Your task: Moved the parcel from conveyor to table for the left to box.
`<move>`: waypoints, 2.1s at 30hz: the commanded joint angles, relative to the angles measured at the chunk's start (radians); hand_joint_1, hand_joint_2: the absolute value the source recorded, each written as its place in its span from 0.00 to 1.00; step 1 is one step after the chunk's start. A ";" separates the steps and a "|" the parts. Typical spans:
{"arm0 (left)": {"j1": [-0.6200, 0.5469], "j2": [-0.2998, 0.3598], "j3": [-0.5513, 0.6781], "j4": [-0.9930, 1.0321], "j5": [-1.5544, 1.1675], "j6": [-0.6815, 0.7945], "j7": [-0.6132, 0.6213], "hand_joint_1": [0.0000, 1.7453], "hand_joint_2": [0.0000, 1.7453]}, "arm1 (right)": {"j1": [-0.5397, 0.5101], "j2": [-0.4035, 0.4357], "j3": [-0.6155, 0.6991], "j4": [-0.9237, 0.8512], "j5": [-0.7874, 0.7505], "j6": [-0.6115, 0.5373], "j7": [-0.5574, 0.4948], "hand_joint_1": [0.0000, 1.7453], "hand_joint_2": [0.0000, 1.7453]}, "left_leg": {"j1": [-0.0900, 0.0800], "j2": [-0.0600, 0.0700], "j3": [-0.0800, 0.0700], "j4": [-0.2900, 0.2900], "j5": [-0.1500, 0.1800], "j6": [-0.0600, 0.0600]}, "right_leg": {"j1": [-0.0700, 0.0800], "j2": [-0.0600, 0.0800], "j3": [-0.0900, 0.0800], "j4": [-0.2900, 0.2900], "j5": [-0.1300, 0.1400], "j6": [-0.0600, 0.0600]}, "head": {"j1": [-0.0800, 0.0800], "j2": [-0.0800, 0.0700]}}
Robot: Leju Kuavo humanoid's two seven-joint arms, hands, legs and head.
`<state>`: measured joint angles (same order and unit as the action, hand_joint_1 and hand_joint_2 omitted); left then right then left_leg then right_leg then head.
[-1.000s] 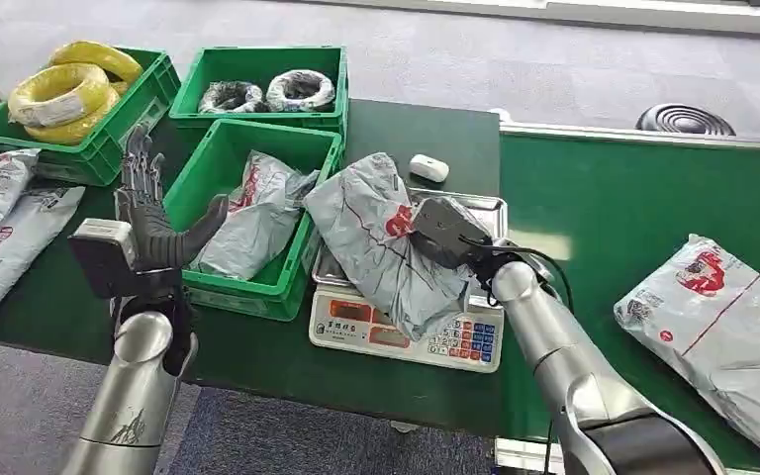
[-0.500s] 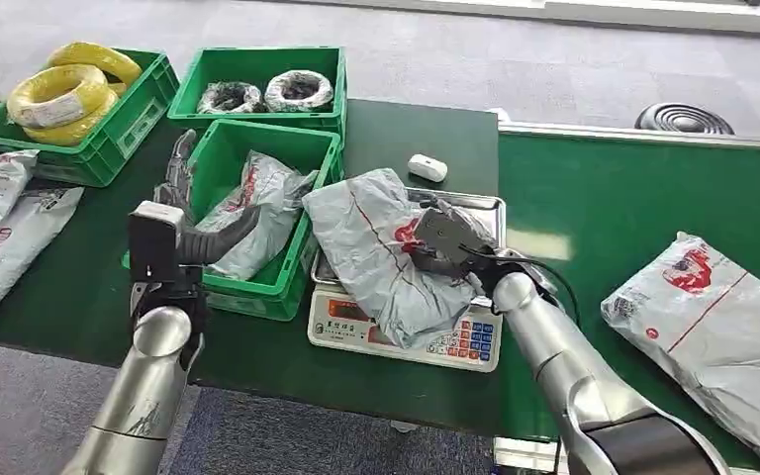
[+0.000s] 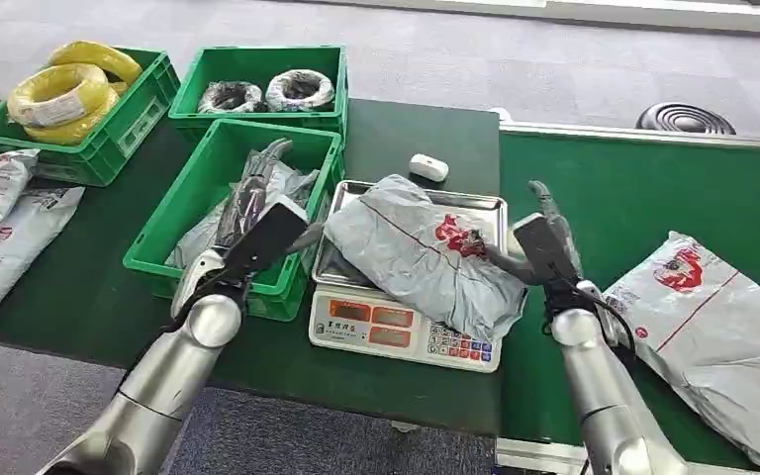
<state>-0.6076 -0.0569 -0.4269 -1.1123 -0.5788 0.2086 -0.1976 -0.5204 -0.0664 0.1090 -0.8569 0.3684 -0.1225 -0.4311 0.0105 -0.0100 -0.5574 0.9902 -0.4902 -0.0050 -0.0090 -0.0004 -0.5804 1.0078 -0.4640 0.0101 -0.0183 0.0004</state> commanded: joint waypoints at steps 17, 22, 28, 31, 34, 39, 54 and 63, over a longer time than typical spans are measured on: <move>-0.179 -0.279 -0.263 0.540 -0.084 -0.178 0.028 0.91 1.00 | 0.282 0.075 -0.282 -0.424 -0.136 -0.029 -0.018 0.00 1.00 | 0.000 0.001 0.000 -0.001 0.000 0.000 | 0.000 0.000 0.000 -0.001 0.000 0.000 | 0.000 0.000; -0.183 -0.275 -0.262 0.541 -0.084 -0.178 0.028 0.91 1.00 | 0.282 0.074 -0.283 -0.425 -0.136 -0.029 -0.018 0.00 1.00 | 0.000 0.002 0.000 -0.001 0.000 0.000 | 0.000 0.000 0.000 -0.001 0.000 0.000 | 0.000 0.000; -0.176 -0.292 -0.290 0.576 -0.082 -0.207 0.046 1.00 1.00 | 0.323 0.098 -0.296 -0.481 -0.125 -0.032 -0.013 0.00 1.00 | 0.000 0.002 0.002 -0.003 0.000 0.000 | 0.000 0.000 0.002 -0.003 0.001 0.000 | 0.000 0.000; -0.177 -0.292 -0.285 0.594 -0.075 -0.200 0.055 1.00 1.00 | 0.346 0.108 -0.315 -0.507 -0.127 -0.034 -0.011 0.00 1.00 | 0.000 0.001 0.002 -0.002 0.000 0.000 | 0.000 0.000 0.002 -0.002 0.000 0.000 | 0.000 0.000; -0.177 -0.292 -0.283 0.599 -0.077 -0.199 0.058 1.00 1.00 | 0.347 0.113 -0.321 -0.512 -0.130 -0.033 -0.010 0.00 1.00 | 0.000 0.001 0.001 -0.002 0.000 0.000 | 0.000 0.000 0.001 -0.001 0.000 0.000 | 0.000 0.000; -0.161 -0.291 -0.249 0.573 -0.071 -0.122 0.045 1.00 1.00 | 0.365 0.129 -0.317 -0.532 -0.124 -0.028 0.001 0.00 1.00 | 0.000 0.002 0.000 -0.001 0.000 0.000 | 0.000 0.001 0.000 -0.001 0.000 0.000 | 0.000 0.000; -0.093 -0.271 -0.100 0.277 0.091 0.097 -0.091 0.00 1.00 | 0.360 0.122 -0.312 -0.510 -0.118 -0.036 0.000 0.00 1.00 | 0.000 0.003 0.000 -0.002 0.000 0.000 | 0.000 0.002 0.000 -0.001 0.001 0.000 | 0.000 0.000; -0.191 -0.292 -0.270 0.484 0.048 -0.009 0.056 0.00 1.00 | 0.351 0.106 -0.308 -0.487 -0.129 -0.042 -0.007 0.00 1.00 | 0.000 0.000 0.000 -0.001 0.000 0.000 | 0.000 -0.001 0.001 -0.001 0.000 0.000 | 0.000 0.000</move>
<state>-0.7049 -0.3528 -0.5417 -0.8161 -0.5058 0.2797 -0.2351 -0.1469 0.0458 -0.1862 -1.3920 0.2457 -0.1625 -0.4364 0.0105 -0.0095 -0.5575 0.9898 -0.4906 -0.0049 -0.0090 0.0001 -0.5808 1.0075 -0.4641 0.0104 -0.0187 0.0004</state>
